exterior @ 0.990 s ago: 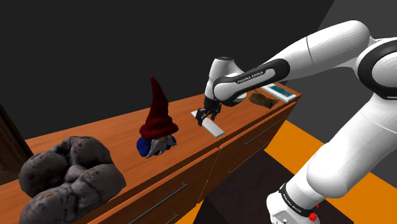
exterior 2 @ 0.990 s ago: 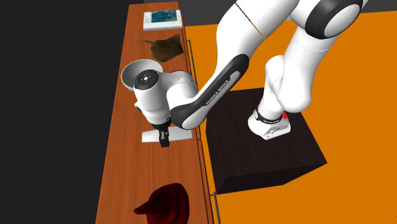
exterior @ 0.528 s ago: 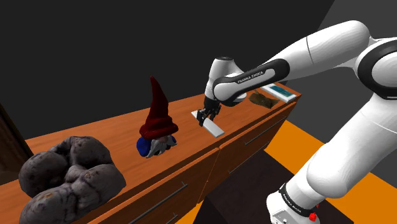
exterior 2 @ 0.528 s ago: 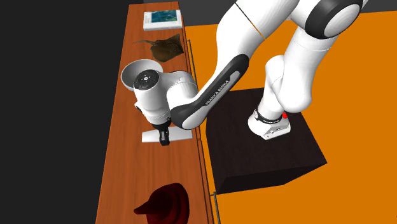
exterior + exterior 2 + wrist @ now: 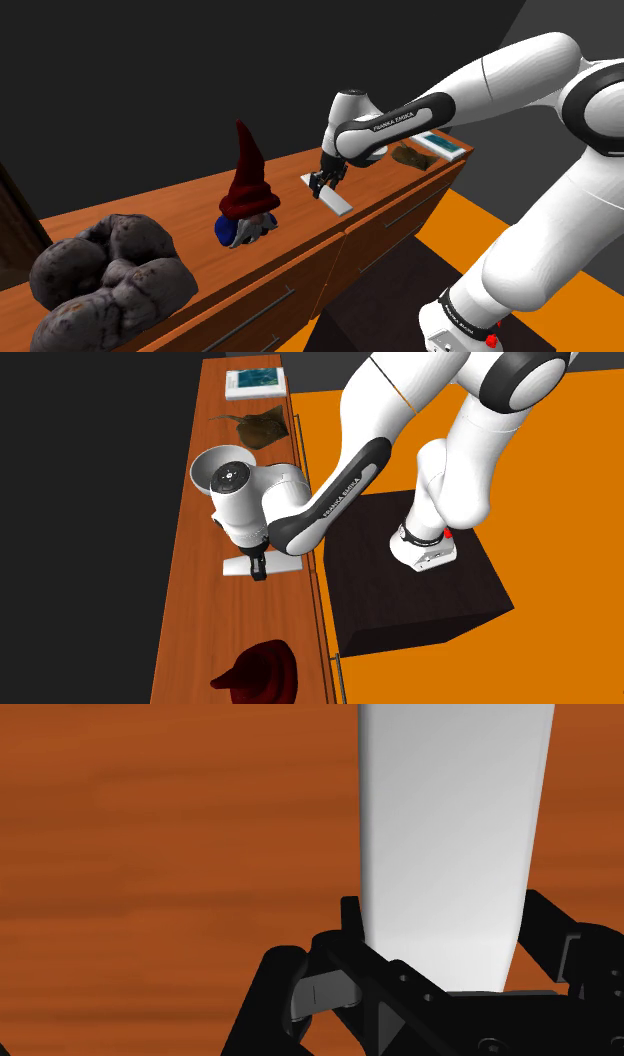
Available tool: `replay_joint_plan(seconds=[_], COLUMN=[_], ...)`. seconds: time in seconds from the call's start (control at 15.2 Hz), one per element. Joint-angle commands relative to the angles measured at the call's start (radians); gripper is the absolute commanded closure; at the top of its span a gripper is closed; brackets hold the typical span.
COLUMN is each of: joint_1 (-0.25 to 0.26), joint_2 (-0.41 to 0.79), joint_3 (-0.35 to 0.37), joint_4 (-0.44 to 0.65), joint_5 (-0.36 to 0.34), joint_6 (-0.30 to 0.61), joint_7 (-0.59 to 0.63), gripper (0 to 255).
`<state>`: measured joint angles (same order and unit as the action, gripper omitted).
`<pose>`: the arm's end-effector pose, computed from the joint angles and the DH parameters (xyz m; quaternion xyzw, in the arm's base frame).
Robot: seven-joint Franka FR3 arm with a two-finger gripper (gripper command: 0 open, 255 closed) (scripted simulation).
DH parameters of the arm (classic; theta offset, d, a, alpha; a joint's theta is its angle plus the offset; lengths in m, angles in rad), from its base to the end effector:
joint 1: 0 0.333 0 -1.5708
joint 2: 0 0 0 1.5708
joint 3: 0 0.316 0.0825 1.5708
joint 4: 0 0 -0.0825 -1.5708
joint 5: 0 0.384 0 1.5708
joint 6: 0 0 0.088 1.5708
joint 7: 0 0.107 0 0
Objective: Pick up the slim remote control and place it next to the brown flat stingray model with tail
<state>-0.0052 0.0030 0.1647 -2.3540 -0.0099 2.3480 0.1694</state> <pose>0.4938 0.0793 0.3275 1.0000 -0.0015 -0.0039 0.0040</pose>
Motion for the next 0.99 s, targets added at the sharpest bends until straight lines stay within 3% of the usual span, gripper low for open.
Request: replay_joint_plan(seconds=[0.0, 0.92], joint_1=[0.000, 0.000], joint_2=[-0.009, -0.116], joint_3=[0.000, -0.003], joint_4=[0.004, 0.091], joint_5=[0.002, 0.024], joint_6=[-0.013, -0.205], joint_7=[-0.002, -0.019], gripper=[255, 255])
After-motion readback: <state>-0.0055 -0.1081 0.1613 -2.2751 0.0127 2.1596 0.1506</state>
